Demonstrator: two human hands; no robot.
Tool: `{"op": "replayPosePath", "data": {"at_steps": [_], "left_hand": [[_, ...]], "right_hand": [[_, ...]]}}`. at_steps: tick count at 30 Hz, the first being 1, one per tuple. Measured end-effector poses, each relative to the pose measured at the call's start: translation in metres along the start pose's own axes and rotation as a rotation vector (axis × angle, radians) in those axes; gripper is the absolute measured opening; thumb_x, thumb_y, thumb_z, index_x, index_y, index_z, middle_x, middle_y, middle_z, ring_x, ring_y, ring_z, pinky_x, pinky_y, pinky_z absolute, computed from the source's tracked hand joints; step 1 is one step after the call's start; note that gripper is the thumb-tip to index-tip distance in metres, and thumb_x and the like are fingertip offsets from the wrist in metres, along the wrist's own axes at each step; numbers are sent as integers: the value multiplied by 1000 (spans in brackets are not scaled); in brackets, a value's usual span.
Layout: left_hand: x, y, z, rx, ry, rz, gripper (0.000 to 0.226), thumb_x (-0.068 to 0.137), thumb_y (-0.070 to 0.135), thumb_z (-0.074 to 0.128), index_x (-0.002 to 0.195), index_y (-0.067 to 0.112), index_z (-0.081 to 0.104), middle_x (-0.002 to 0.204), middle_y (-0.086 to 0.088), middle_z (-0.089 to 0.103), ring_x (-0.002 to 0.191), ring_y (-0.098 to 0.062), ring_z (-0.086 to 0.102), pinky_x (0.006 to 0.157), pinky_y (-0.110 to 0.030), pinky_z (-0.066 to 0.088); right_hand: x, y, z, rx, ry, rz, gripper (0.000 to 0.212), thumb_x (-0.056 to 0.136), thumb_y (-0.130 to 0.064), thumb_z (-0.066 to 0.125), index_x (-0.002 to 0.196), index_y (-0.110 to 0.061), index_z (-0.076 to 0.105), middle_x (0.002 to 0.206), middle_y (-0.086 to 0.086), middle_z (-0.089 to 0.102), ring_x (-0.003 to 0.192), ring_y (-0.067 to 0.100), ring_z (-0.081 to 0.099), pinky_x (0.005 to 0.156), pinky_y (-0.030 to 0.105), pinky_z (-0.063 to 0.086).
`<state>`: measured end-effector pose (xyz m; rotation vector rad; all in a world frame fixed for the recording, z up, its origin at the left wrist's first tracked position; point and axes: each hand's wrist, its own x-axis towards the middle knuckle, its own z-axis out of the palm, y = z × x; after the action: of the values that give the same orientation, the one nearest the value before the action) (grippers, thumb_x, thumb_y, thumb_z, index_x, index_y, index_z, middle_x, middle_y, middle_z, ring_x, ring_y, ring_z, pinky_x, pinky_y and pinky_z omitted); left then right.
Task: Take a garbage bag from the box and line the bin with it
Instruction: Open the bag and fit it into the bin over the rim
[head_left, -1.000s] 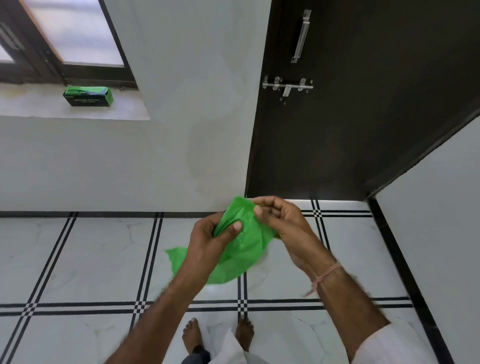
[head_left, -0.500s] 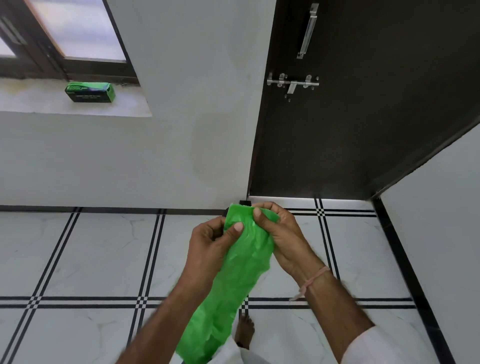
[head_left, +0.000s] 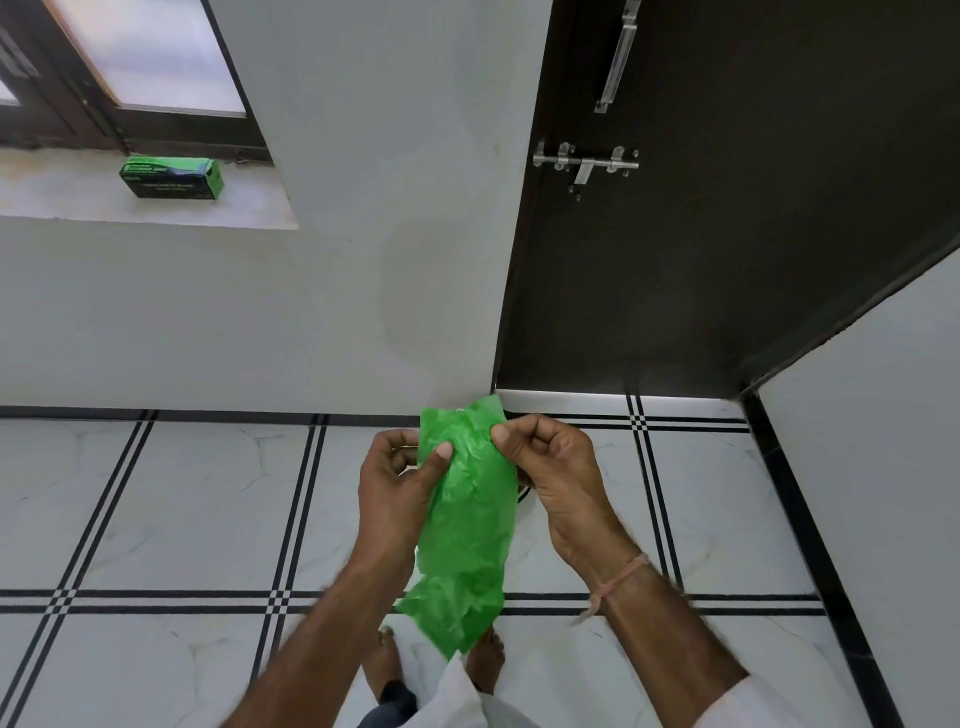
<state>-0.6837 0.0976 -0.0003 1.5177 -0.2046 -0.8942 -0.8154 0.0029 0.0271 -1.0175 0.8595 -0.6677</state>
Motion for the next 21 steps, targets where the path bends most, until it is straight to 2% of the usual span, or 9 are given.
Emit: {"op": "replayPosePath", "data": {"at_steps": [2,4,6,7,10,12,13,17,21], "left_hand": [[0,-3,2,35,52,38,34,86,19,81,108,11,57,110,-10,67,94,-26,70,67,-27,60],[-1,-5,4,106,72,112,28,86,34,80,100,19,61,113,-7,67,102,-28,69,75,-38,62],[-9,2,9,173,41,179,33,89,52,71,94,20,69,108,-9,69,106,-27,66,81,-38,57],[-14,9,13,151,-17,181,40,92,57,65,93,17,73,104,-12,71,104,-25,68,83,-35,55],[-21,28,22,39,-190,90,51,91,56,59,94,8,76,100,-23,73,94,-28,69,87,-41,54],[-18,33,22,18,-234,54,46,92,53,67,97,8,77,105,-31,69,93,-39,66,87,-50,53],[-15,31,20,7,-245,39,42,92,49,70,98,9,77,107,-35,66,91,-38,63,84,-50,51],[-13,23,21,-91,-268,-51,29,98,32,65,105,7,77,106,-31,69,93,-30,56,77,-36,51],[-14,16,24,-168,-277,-95,35,105,28,53,113,0,73,114,-30,72,95,-30,69,75,-31,60]], "right_hand": [[-1,0,1,-47,35,-56,11,88,-8,76,90,1,72,84,15,77,72,14,72,63,22,56],[-2,5,0,-115,68,-123,15,87,-14,79,90,0,73,89,20,77,78,24,72,71,32,60],[-3,8,0,-214,82,-196,17,86,-21,80,90,-5,74,88,17,76,83,34,71,79,43,61],[-4,9,0,-265,82,-235,16,86,-22,81,89,-8,74,85,12,75,81,31,69,80,44,61],[-5,11,2,-363,62,-313,11,86,-19,81,84,-11,73,77,-1,72,73,8,64,73,33,58],[-5,12,2,-372,40,-325,11,86,-15,81,82,-10,72,74,-6,70,71,5,62,72,25,54],[-5,13,1,-367,33,-320,11,86,-14,81,82,-10,72,74,-7,69,71,5,62,72,24,53],[-7,14,1,-289,39,-243,13,86,-16,80,86,-6,71,79,4,72,76,10,64,76,28,57],[-8,17,2,-3,29,-60,28,91,-17,75,98,8,65,104,32,69,89,26,66,84,38,58]]}}
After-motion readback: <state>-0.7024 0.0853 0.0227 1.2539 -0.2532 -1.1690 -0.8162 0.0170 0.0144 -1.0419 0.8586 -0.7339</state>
